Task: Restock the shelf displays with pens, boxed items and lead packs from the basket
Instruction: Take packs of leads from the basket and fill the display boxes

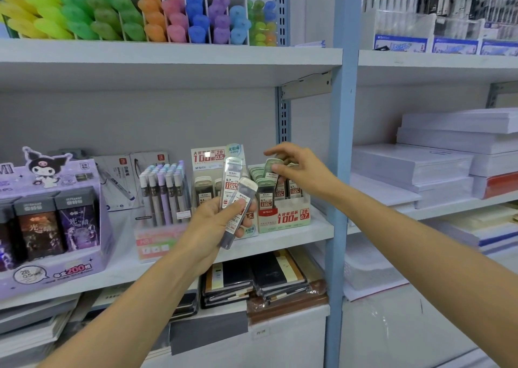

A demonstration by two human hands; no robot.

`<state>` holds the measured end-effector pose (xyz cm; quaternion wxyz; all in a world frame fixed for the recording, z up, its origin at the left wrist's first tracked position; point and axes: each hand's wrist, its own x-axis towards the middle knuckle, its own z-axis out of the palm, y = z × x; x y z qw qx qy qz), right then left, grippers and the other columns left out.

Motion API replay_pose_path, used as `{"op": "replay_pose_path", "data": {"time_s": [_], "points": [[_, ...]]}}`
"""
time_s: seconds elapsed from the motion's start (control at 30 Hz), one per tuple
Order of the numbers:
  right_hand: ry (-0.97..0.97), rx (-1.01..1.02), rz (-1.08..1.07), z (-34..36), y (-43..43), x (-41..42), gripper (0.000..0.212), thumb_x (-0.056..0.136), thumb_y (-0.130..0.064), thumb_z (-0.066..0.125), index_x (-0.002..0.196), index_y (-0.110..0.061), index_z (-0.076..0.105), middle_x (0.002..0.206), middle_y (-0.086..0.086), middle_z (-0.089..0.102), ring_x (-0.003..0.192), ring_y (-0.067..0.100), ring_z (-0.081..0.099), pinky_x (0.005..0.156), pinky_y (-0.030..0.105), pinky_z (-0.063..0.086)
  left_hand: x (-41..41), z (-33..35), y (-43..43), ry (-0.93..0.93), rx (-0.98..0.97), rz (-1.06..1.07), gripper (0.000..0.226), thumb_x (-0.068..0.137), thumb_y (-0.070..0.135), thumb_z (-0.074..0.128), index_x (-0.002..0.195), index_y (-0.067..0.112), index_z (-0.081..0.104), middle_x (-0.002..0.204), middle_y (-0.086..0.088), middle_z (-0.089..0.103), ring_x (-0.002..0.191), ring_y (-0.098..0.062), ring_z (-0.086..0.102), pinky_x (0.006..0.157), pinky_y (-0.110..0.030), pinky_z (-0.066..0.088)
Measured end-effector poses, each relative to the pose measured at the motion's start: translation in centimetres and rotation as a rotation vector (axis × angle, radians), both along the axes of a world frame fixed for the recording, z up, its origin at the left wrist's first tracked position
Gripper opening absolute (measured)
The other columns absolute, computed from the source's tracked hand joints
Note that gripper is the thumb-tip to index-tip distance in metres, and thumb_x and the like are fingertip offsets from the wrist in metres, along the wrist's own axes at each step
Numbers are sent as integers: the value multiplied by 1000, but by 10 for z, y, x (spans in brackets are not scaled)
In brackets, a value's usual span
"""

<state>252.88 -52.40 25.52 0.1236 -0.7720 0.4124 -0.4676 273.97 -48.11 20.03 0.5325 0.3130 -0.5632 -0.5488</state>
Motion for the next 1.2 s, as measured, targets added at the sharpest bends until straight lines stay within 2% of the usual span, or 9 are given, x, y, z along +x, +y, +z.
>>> {"op": "replay_pose_path", "data": {"time_s": [0.1, 0.17, 0.27, 0.37, 0.67, 0.87, 1.03, 1.1, 1.2], "points": [[-52, -6, 18, 1, -1, 3, 15, 88, -10, 67, 102, -12, 61, 97, 4, 66, 92, 20, 64, 79, 29, 56, 2, -3, 0, -26, -4, -9, 16, 94, 14, 59, 106, 9, 67, 90, -10, 74, 63, -12, 62, 50, -21, 50], [-22, 0, 29, 3, -1, 0, 14, 88, -10, 68, 101, -9, 62, 97, 6, 67, 92, 21, 66, 82, 33, 57, 3, -4, 0, -28, -6, -19, 16, 93, 15, 60, 106, 9, 67, 91, -10, 74, 64, -12, 62, 51, -21, 50], [-87, -70, 21, 10, 0, -11, 15, 89, -10, 66, 103, -7, 62, 97, 6, 66, 88, 18, 65, 76, 27, 57, 6, -5, 0, -17, -12, -42, 18, 92, 16, 60, 108, 10, 67, 93, -11, 74, 65, -12, 62, 51, -21, 50], [-169, -147, -27, 20, 1, -29, 11, 91, -8, 63, 101, -13, 60, 93, 3, 65, 82, 19, 62, 68, 25, 55, 4, -6, -1, -22, -8, -42, 19, 93, 15, 60, 110, 10, 66, 92, -10, 74, 65, -12, 62, 51, -21, 50], [-111, -107, -24, 7, -2, -27, 10, 92, -9, 62, 98, -17, 59, 89, 0, 64, 81, 16, 62, 62, 21, 53, -8, -5, 5, -73, -17, -43, 18, 95, 15, 58, 111, 9, 64, 93, -9, 75, 66, -12, 62, 54, -21, 52], [-45, -55, -38, 2, -1, -29, 10, 91, -13, 65, 97, -18, 60, 94, 1, 68, 88, 21, 65, 76, 32, 58, -8, -3, 8, -103, -30, -61, 19, 95, 14, 58, 113, 8, 63, 93, -9, 75, 65, -12, 61, 54, -21, 52], [101, 30, -113, -15, -1, -23, 12, 93, -17, 62, 104, -17, 66, 102, -4, 68, 92, 8, 62, 84, 32, 54, -10, -3, 12, -155, -30, -87, 22, 96, 16, 58, 116, 8, 62, 92, -10, 75, 58, -9, 60, 49, -17, 48], [36, 5, -120, -12, 3, -19, 15, 95, -24, 59, 108, -23, 66, 104, -9, 67, 95, 4, 61, 87, 32, 54, -12, -4, 13, -194, -37, -106, 23, 96, 17, 58, 117, 8, 61, 90, -7, 75, 58, -8, 60, 50, -18, 48], [-72, 48, 39, -1, 13, -12, 23, 94, -38, 57, 114, -32, 65, 109, -13, 68, 102, 3, 62, 89, 26, 52, -17, -3, 14, -265, -60, -123, 24, 97, 18, 58, 119, 11, 61, 99, -9, 74, 67, -11, 61, 56, -21, 49]]}}
